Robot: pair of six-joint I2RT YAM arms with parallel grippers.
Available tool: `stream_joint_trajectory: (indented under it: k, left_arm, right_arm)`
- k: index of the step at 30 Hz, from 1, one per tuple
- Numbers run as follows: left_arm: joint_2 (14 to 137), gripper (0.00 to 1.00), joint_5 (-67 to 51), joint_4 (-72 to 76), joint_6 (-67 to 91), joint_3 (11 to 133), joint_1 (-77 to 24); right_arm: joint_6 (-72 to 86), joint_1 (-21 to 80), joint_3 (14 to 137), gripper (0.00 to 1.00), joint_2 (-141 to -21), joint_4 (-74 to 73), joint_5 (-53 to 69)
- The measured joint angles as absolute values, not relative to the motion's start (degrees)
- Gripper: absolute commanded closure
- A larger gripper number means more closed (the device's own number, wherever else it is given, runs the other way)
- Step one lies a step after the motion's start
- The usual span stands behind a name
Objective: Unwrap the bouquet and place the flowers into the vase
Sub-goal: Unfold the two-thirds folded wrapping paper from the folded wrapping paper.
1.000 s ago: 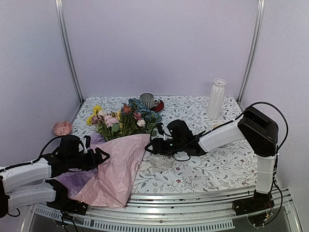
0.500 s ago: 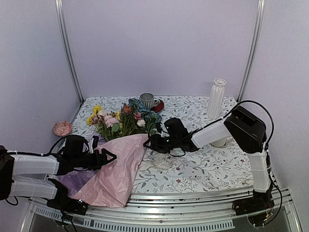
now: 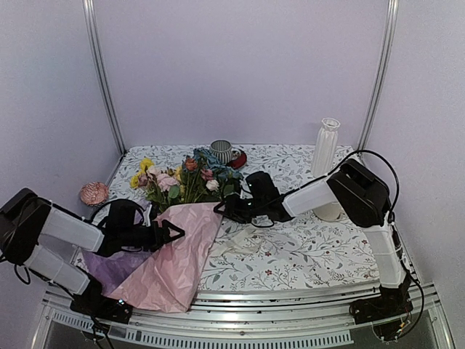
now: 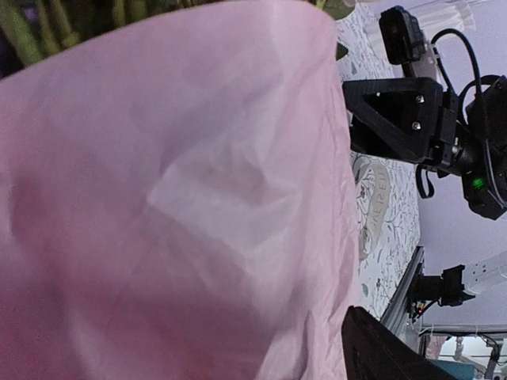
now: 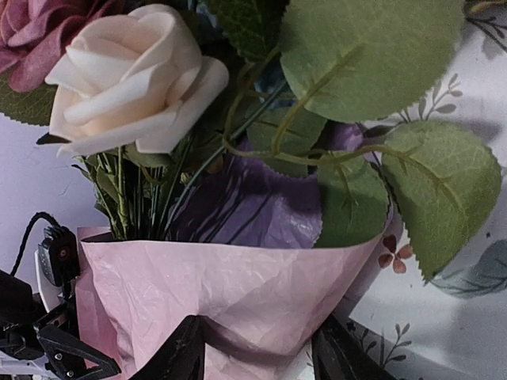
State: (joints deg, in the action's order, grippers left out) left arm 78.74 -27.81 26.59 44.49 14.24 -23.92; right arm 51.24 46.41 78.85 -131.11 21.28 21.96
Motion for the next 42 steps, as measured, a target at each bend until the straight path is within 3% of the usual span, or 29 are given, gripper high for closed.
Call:
stream_joint_trajectory:
  k: [15, 23, 29, 33, 42]
  left_arm:
    - [93.6, 0.23, -29.2, 41.6, 49.5, 19.7, -25.4]
    - [100.2, 0.21, -25.8, 44.9, 52.2, 25.6, -28.3]
    - [100.1, 0.03, -23.6, 44.9, 52.3, 26.5, -28.6]
    - [95.7, 0.02, -21.4, 41.2, 51.3, 26.3, -28.7]
    - [83.4, 0.02, -18.5, 31.1, 48.3, 25.5, -28.7]
  right_arm:
    - [51.4, 39.3, 80.2, 0.56, -132.2, 21.4, 23.1]
    - [48.3, 36.4, 79.9, 0.26, -131.4, 21.4, 22.9]
    - [43.3, 35.9, 72.2, 0.05, -123.8, 20.0, 20.7]
    - [39.5, 35.8, 67.0, 0.00, -116.6, 19.3, 19.0]
    - [32.7, 35.8, 61.1, 0.00, -103.7, 18.2, 17.6]
